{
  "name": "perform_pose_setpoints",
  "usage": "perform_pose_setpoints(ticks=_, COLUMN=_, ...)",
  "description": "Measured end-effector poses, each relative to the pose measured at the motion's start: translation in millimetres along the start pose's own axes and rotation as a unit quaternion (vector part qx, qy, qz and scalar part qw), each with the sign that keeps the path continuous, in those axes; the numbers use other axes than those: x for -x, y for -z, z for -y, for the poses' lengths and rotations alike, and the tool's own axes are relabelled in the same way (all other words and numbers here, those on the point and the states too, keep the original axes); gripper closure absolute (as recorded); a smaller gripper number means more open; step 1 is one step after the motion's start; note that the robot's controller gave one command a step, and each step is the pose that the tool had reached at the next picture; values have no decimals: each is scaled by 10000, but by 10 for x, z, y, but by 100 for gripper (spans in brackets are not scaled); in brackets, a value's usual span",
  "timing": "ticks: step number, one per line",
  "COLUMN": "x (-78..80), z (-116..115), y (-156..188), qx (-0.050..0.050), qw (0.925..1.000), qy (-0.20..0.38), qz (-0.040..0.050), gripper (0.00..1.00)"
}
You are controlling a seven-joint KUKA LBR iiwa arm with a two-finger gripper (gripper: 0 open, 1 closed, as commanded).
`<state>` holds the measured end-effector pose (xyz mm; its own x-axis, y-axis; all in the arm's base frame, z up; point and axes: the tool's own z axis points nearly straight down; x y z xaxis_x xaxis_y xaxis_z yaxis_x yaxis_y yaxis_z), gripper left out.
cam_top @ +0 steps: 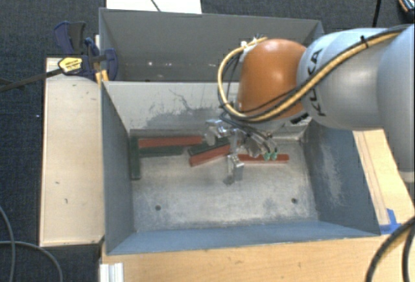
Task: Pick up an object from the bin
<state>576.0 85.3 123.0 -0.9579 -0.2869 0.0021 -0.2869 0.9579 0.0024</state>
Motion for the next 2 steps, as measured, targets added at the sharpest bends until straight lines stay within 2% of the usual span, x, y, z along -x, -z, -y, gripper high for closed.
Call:
perform_pose_setpoints(ticks=1, x=-78, z=827, y=-552, qx=-23, qw=9999, qy=142, qz=0, gripper=0)
perform_pose_setpoints(ticks=2, x=-583, z=1778, y=-520, qx=-24, qw=9995, qy=-305, qz=4, gripper=0)
